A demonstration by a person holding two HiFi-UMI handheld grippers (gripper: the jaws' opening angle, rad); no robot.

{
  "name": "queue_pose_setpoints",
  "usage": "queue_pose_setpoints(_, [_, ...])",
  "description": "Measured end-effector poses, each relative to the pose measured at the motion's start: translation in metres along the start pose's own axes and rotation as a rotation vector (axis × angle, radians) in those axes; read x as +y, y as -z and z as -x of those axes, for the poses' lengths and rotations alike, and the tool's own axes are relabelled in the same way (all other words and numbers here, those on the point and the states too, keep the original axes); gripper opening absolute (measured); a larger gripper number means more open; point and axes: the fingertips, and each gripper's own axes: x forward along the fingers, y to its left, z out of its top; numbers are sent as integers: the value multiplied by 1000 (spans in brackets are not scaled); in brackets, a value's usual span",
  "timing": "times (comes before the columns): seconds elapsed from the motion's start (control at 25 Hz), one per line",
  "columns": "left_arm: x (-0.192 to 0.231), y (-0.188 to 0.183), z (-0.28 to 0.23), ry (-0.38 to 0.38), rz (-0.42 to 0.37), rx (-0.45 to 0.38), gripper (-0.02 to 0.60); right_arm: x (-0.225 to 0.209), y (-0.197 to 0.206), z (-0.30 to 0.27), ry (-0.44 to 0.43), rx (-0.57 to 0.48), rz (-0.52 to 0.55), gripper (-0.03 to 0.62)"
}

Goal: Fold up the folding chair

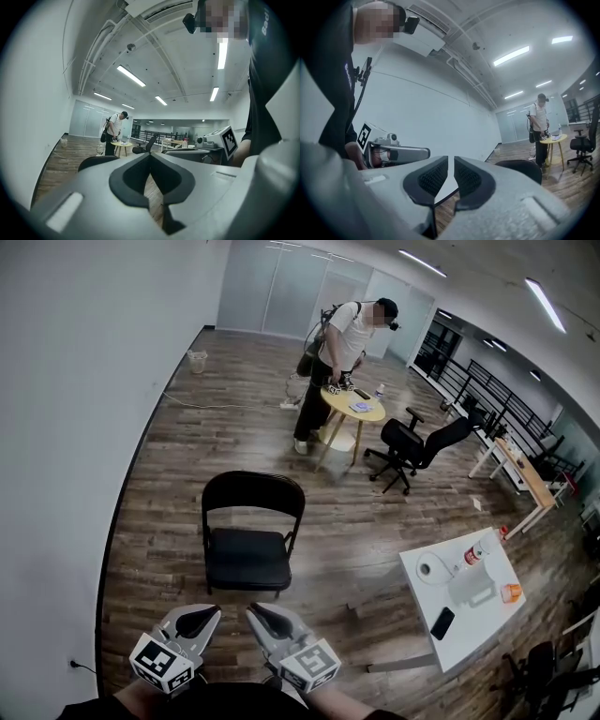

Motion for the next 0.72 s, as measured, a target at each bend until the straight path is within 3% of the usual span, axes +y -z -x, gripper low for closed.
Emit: queue_pose_setpoints(0.72, [13, -2, 8, 79, -51, 23, 2, 17, 2, -17, 49, 11, -16, 38])
